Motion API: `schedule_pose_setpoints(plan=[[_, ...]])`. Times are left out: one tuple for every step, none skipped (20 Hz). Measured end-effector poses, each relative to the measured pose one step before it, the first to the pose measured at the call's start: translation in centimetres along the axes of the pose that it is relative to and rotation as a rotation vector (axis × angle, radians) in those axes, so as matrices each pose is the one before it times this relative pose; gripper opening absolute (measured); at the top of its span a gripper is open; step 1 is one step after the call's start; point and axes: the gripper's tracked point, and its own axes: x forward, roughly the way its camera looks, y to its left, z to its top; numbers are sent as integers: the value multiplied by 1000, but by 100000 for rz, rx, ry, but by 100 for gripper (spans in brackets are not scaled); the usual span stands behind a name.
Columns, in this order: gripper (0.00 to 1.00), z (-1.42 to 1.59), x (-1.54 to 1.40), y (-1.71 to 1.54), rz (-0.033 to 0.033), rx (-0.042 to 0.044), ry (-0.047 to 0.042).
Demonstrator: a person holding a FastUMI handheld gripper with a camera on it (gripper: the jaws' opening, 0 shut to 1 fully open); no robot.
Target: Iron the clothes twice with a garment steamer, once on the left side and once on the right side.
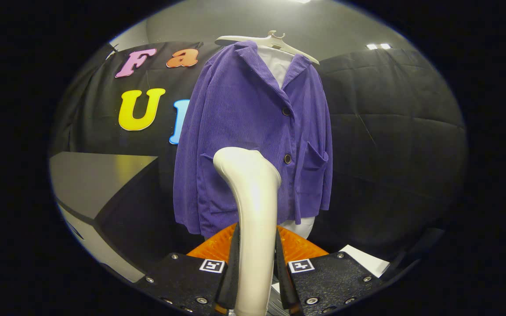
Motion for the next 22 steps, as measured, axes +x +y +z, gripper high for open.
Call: schedule_pose_setpoints(plan=[[38, -119, -484, -218, 178, -842, -306], [38, 166, -588, -171, 224, -596, -364], [38, 125, -866, -263, 518, -511, -857], [38, 606, -743, -207, 287, -787, -1519], [38, 883, -717, -342, -46, -749, -1770], [38, 1114, -588, -420, -418, -98, -1999], [38, 1350, -515, -419, -518, 415, -2329], [38, 1543, -329, -495, -916, 944, -2107], [38, 1554, -361, -535, -699, 1329, -1962], [38, 1596, -314, -479, -592, 1713, -2349], [38, 1551, -154, -451, -708, 1458, -2341], [38, 1555, -103, -551, -1334, 686, -2843], [38, 1530, 163, -745, -1821, 244, -2725], [38, 1332, 199, -503, -1392, 299, -1986], [38, 1229, 218, -376, -1137, 535, -1960], [38, 1173, 411, -370, -1154, 692, -1660], [38, 1025, 567, -412, -1600, -135, -1783], [38, 726, 698, -391, -1869, -625, -1312], [38, 656, 827, -364, -1768, -831, -1026], [38, 653, 830, -303, -1542, -399, -706], [38, 601, 938, -276, -1500, 251, -833], [38, 495, 942, -300, -1285, 145, -643]])
